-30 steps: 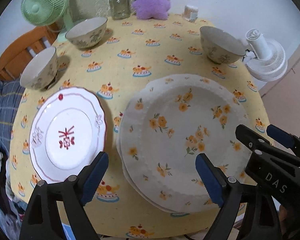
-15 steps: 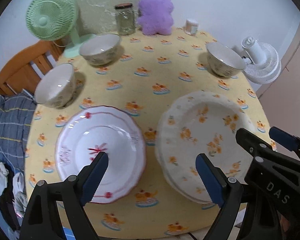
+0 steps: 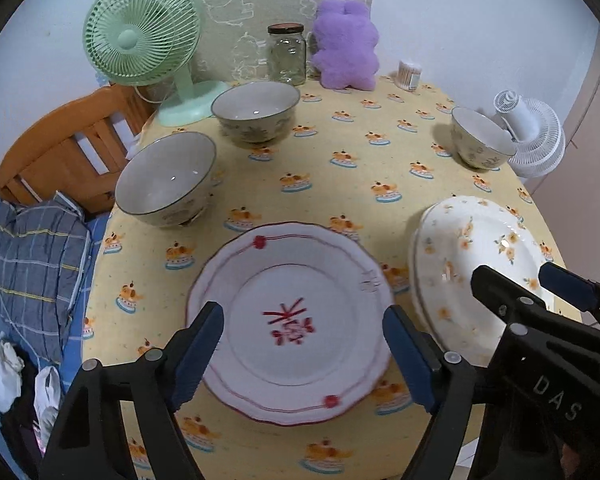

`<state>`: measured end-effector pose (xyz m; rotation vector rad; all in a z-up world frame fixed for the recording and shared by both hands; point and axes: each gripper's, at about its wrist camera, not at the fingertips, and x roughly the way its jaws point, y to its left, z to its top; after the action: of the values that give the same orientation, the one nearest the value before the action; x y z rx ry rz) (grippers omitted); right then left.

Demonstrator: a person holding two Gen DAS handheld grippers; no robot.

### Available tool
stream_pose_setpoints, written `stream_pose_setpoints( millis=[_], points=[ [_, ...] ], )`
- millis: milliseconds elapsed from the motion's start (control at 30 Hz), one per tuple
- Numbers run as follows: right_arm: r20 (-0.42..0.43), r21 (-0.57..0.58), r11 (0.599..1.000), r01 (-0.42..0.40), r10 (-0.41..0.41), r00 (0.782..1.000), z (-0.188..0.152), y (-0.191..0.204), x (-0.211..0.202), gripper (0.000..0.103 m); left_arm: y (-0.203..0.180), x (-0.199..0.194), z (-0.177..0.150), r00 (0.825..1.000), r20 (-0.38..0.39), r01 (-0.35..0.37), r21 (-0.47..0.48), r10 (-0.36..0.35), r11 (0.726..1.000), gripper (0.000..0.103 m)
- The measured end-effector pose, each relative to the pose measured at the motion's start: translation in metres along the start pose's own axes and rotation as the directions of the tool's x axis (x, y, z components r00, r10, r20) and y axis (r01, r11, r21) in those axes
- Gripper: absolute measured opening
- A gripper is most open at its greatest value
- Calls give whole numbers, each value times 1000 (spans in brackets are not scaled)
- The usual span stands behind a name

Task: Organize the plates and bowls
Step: 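Move both grippers toward the white red-rimmed plate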

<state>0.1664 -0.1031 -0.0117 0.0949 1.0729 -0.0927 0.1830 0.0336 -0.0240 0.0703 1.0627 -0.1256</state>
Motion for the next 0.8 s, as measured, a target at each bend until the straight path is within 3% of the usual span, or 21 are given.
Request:
stream_pose_setpoints(
  millis=[433, 533, 800],
  points=[
    [61, -37, 999, -1, 3, 998, -9, 61, 16, 75, 57, 25, -11, 1000, -26, -3, -27, 2, 1000, 79],
    [35, -47, 999, -27, 29, 999, -7, 67, 31, 75, 62, 32, -12, 999, -14, -34, -45, 33, 998, 79],
    [-16, -61, 997, -44, 44, 999, 1, 75, 68, 75, 71, 61, -10, 998, -55, -26, -85, 22, 996, 73]
  ],
)
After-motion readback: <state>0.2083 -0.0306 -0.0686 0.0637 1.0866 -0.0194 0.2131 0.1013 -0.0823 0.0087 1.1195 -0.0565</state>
